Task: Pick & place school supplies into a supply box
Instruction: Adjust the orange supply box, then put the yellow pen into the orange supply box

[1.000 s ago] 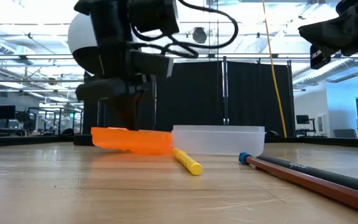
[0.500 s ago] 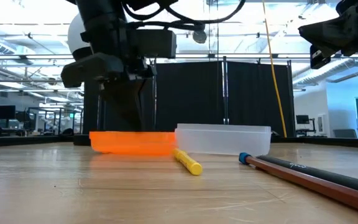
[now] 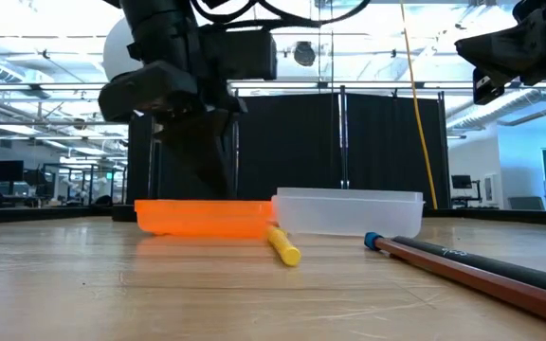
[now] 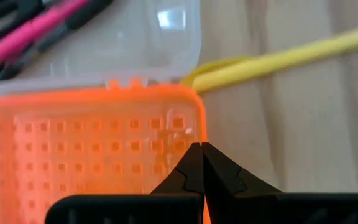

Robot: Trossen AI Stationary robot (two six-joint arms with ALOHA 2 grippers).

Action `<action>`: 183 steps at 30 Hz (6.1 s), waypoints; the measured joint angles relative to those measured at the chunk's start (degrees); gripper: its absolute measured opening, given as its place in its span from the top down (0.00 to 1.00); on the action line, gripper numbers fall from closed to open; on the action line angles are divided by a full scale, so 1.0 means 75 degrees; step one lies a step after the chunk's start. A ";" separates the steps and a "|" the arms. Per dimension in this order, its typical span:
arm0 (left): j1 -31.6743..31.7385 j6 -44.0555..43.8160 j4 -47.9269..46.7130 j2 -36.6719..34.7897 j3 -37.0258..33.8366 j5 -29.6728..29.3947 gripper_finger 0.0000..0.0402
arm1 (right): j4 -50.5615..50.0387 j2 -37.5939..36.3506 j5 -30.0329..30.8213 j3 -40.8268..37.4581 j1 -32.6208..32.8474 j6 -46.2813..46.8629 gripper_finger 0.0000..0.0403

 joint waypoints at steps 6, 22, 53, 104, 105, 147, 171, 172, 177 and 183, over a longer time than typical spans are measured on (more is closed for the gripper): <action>-0.0079 0.0095 0.0181 0.0003 0.0003 -0.0114 0.99 | 0.0007 0.0000 0.0000 0.0000 0.0000 0.0000 1.00; -0.0206 0.0923 0.0715 -0.0519 -0.0064 -0.0962 0.99 | 0.0001 0.0001 0.0012 -0.0002 0.0000 0.0000 1.00; 0.3466 0.1775 1.1406 -0.8194 -0.9645 0.3124 1.00 | 0.0041 0.0175 0.0201 0.0000 0.0000 0.0218 1.00; 0.4156 0.1924 1.0117 -0.9253 -0.9748 -0.1050 0.94 | -0.7751 1.5456 -0.2743 1.4032 -0.0124 0.7867 0.98; 0.4156 0.1924 1.0107 -0.9253 -0.9748 -0.1050 0.93 | -0.7579 1.5514 -0.2795 1.4032 -0.0125 0.8021 0.96; 0.4141 0.2290 1.0090 -0.9253 -0.9745 -0.0691 0.90 | -0.6804 1.5863 -0.2171 1.3435 0.0274 1.1082 0.69; 0.4138 0.2223 0.9907 -0.9253 -0.9745 -0.0691 0.90 | -0.8790 1.5340 -0.1794 1.3067 0.0551 0.8451 0.69; 0.4139 0.2241 0.9906 -0.9253 -0.9745 -0.0694 0.90 | -0.8654 1.5338 -0.1792 1.2966 0.0551 0.8349 0.69; 0.4138 0.2332 0.9855 -0.9250 -0.9745 -0.0709 0.90 | -0.8342 1.5340 -0.1804 1.2493 0.0554 0.8020 0.69; 0.4139 0.2335 0.9854 -0.9253 -0.9745 -0.0711 0.90 | -0.7522 1.5293 -0.1980 1.1802 0.0555 0.7987 0.69</action>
